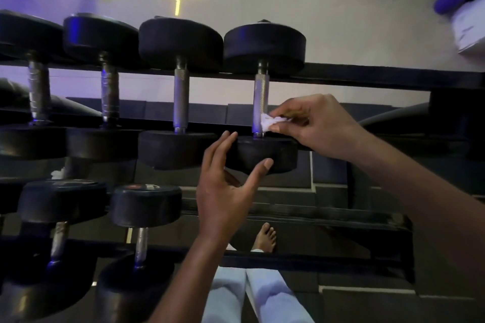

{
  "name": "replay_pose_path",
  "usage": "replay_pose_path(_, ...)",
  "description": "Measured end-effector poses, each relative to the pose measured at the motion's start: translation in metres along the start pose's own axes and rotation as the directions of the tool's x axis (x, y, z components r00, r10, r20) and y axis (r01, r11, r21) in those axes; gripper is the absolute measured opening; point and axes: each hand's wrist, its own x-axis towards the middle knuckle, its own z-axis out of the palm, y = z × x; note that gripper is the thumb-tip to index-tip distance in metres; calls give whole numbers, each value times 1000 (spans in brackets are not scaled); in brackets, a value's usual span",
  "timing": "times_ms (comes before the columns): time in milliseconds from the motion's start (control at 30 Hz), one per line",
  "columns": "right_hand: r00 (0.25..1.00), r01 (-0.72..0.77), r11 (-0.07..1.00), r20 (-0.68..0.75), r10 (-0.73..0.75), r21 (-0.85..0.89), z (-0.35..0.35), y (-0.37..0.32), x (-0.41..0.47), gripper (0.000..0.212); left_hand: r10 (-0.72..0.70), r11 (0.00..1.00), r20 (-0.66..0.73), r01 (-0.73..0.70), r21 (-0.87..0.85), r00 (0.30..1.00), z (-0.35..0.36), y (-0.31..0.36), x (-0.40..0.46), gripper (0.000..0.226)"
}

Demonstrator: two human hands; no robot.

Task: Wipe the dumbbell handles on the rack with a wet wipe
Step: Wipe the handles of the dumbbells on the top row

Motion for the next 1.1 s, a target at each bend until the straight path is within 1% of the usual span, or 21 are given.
replay_pose_path(67, 996, 87, 996, 26, -86, -28, 6, -3, 7, 27, 15, 1000, -16, -15, -24, 1000, 3, -4, 1, 78)
replay_pose_path(100, 991, 128, 989, 59, -124, -68, 9, -5, 12, 26, 22, 999, -26, -23, -30, 999, 5, -5, 1, 78)
replay_pose_path(133, 982, 176, 973, 104, -161, -152, 12, -6, 19, 23, 29, 999, -36, -30, -36, 999, 6, -6, 1, 78)
replay_pose_path(167, 968, 233, 931, 159, -194, -281, 16, -8, 27, 22, 35, 998, -47, -37, -42, 998, 7, -8, 2, 77)
replay_pose_path(233, 936, 345, 788, 254, -245, -510, 22, -12, 42, 22, 36, 998, -61, -40, -58, 997, 8, -9, 3, 75)
replay_pose_path(300, 918, 391, 680, 313, -242, -620, 23, -20, 57, 24, 29, 996, -68, -34, -77, 997, 7, -10, 4, 75)
replay_pose_path(367, 905, 417, 595, 377, -199, -688, 27, -30, 73, 29, 32, 995, -73, -39, -93, 997, 7, -12, 4, 75)
replay_pose_path(433, 892, 422, 494, 445, -76, -761, 41, -43, 87, 35, 36, 994, -74, -43, -103, 997, 8, -13, 4, 76)
replay_pose_path(467, 883, 415, 462, 469, 2, -784, 50, -50, 93, 32, 37, 993, -71, -44, -106, 997, 8, -14, 4, 77)
replay_pose_path(533, 872, 395, 414, 477, 113, -820, 63, -62, 99, 13, 37, 993, -62, -43, -108, 997, 7, -16, 4, 78)
replay_pose_path(567, 871, 382, 410, 471, 138, -828, 64, -64, 100, 13, 36, 993, -59, -42, -108, 998, 7, -16, 5, 78)
replay_pose_path(600, 877, 370, 407, 458, 144, -835, 60, -66, 99, 20, 35, 993, -56, -41, -111, 998, 6, -16, 5, 78)
replay_pose_path(633, 884, 351, 429, 445, 140, -832, 55, -65, 95, 25, 33, 992, -50, -38, -116, 998, 5, -16, 5, 78)
replay_pose_path(667, 896, 335, 487, 432, 99, -806, 49, -63, 91, 24, 32, 992, -45, -37, -123, 999, 4, -16, 5, 79)
replay_pose_path(733, 915, 302, 640, 403, 14, -706, 38, -51, 81, 24, 30, 991, -43, -35, -131, 999, 3, -16, 5, 79)
replay_pose_path(800, 923, 230, 787, 385, 10, -572, 29, -40, 67, 26, 35, 991, -52, -41, -129, 998, 3, -17, 5, 79)
replay_pose_path(833, 931, 182, 836, 363, 22, -517, 26, -34, 62, 25, 40, 991, -53, -47, -127, 998, 4, -17, 6, 79)
replay_pose_path(900, 945, 81, 890, 318, 74, -448, 18, -26, 50, 22, 50, 990, -52, -57, -129, 997, 4, -18, 6, 79)
replay_pose_path(933, 941, 30, 904, 318, 119, -426, 14, -23, 46, 23, 53, 990, -51, -60, -130, 997, 4, -18, 7, 79)
replay_pose_path(1033, 898, -143, 943, 361, 251, -301, 7, -7, 36, 27, 62, 991, -43, -67, -119, 997, 3, -20, 8, 79)
replay_pose_path(1100, 880, -210, 950, 379, 287, -230, 7, 0, 36, 27, 65, 991, -30, -68, -119, 997, 3, -21, 9, 79)
